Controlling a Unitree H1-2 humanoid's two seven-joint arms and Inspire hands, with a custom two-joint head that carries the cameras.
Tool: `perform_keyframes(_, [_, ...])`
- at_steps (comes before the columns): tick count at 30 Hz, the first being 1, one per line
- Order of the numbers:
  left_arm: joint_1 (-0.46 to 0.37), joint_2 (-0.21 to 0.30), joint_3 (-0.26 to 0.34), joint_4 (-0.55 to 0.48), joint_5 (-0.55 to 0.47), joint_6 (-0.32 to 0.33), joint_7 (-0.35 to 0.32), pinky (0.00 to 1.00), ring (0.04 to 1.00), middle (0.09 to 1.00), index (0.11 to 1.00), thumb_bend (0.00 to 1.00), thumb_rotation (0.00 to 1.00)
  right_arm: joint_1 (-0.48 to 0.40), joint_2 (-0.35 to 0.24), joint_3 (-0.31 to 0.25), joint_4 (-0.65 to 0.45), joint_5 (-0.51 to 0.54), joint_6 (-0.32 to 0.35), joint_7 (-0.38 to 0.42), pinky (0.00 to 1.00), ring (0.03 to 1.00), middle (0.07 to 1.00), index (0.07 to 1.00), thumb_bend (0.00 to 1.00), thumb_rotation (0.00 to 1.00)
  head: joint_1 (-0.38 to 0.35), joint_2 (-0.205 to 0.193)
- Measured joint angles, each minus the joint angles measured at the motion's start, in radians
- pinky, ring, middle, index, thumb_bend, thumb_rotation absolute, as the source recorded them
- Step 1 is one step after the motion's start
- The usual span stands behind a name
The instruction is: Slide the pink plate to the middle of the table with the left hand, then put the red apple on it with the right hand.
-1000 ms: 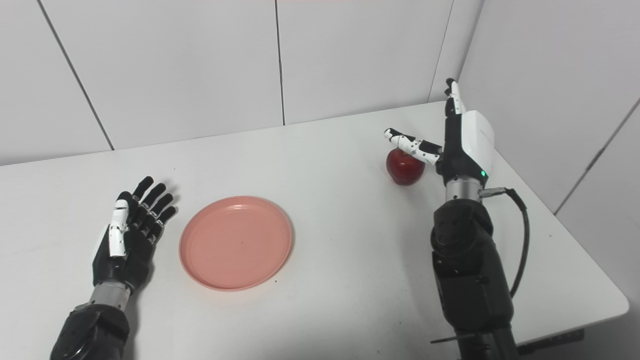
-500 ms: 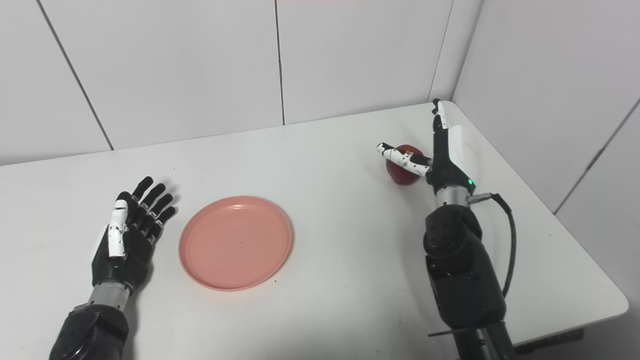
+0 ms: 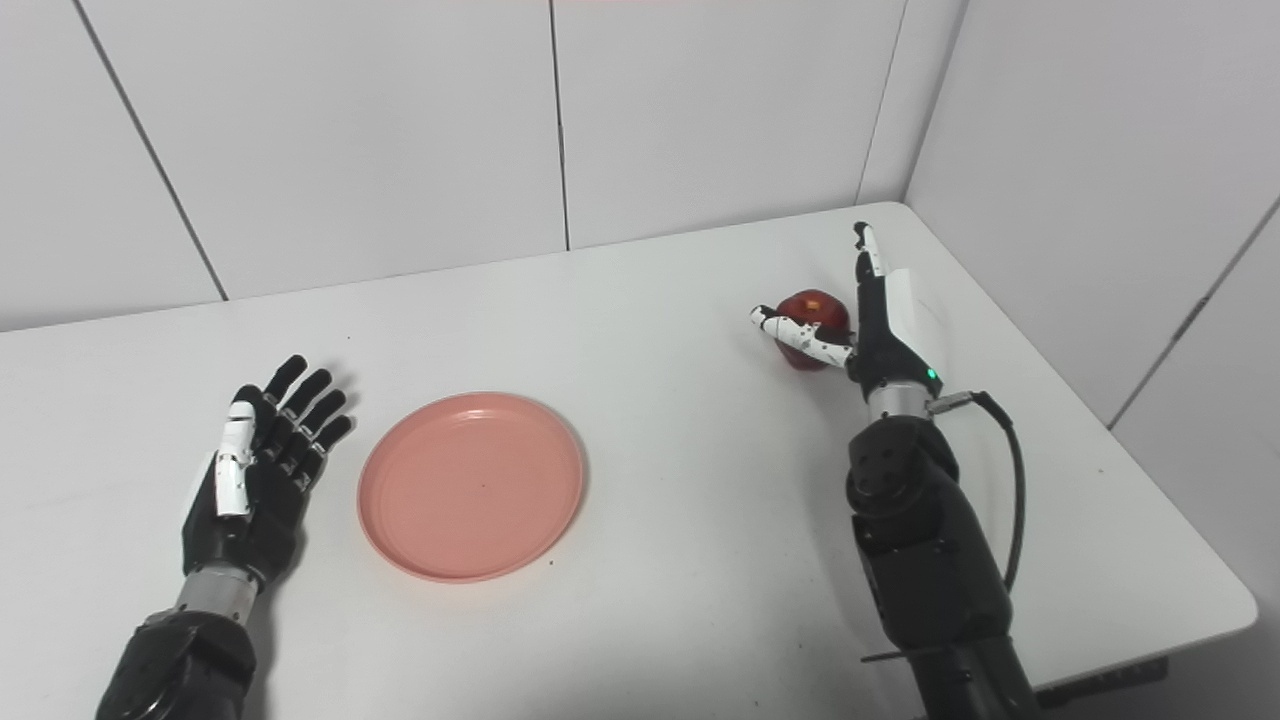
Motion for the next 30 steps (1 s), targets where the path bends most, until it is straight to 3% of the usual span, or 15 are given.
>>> perform_keyframes(30, [0.003, 0.001, -0.006, -0.008, 0.009, 0.009, 0.0, 0.9, 0.896, 0.903, 0.887, 0.37, 1.0, -0.02, -0.022, 0.01, 0.094, 0.034, -0.006, -0.037, 0.75, 0.856, 0.893, 0.916, 1.0, 0.38, 0.006, 0.015])
